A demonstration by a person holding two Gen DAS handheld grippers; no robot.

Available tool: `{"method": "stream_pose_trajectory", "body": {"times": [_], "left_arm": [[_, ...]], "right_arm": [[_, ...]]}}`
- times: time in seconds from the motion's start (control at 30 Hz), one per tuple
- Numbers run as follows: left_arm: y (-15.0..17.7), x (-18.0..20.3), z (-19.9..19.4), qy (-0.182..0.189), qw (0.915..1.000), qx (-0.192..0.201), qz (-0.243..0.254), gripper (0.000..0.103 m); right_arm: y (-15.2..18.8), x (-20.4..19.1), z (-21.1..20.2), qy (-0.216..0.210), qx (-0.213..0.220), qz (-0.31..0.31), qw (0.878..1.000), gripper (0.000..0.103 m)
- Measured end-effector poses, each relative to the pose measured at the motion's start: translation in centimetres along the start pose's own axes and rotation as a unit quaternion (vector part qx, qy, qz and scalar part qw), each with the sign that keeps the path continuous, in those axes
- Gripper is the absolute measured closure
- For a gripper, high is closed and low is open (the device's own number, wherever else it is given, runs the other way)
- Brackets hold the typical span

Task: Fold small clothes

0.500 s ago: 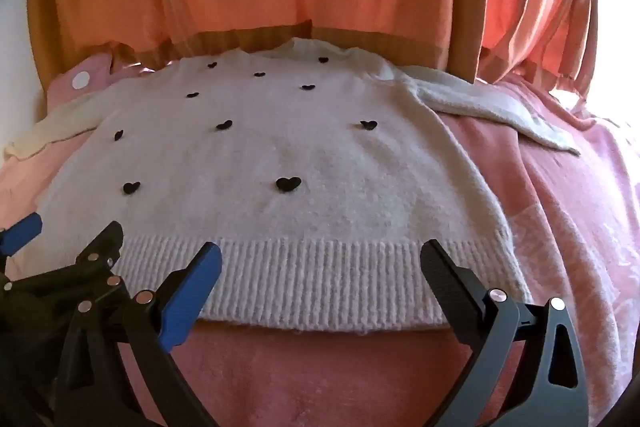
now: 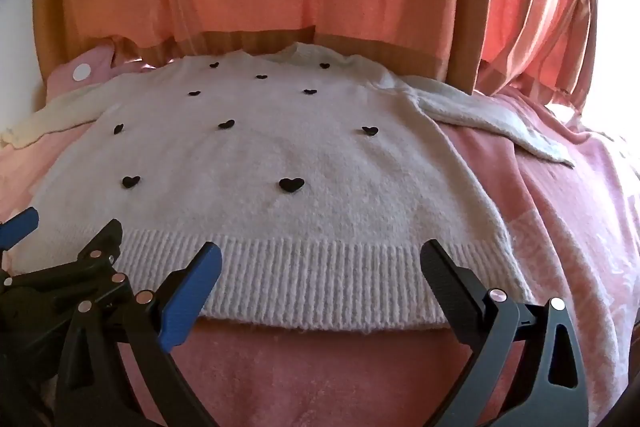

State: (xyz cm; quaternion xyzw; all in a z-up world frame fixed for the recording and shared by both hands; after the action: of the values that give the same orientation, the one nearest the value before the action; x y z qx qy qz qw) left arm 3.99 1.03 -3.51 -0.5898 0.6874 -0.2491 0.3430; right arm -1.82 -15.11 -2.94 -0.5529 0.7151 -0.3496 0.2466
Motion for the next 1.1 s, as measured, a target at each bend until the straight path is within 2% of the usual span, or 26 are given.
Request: {"method": "stream_pose_trajectory", "body": {"times": [1.1], "left_arm": [[0.37, 0.44, 0.39, -0.001, 1.0, 0.003, -0.006, 0.006]], "right_arm": [[0.25, 0.42, 0.19, -0.001, -0.013, 0.015, 1.0, 0.005]]}}
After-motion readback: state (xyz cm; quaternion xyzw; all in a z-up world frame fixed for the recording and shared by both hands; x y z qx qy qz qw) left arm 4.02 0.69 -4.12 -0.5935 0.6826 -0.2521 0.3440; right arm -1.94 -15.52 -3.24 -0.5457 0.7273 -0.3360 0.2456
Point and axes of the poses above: each gripper's, at about its wrist camera, not at the fingertips, and z roughly the way its jaws point, x to its right, y to its underside, the point moved 5 cm from there along z, roughly the way its jaws point, and after that the axes turned 3 degrees about -y, right-handed, at the moved point
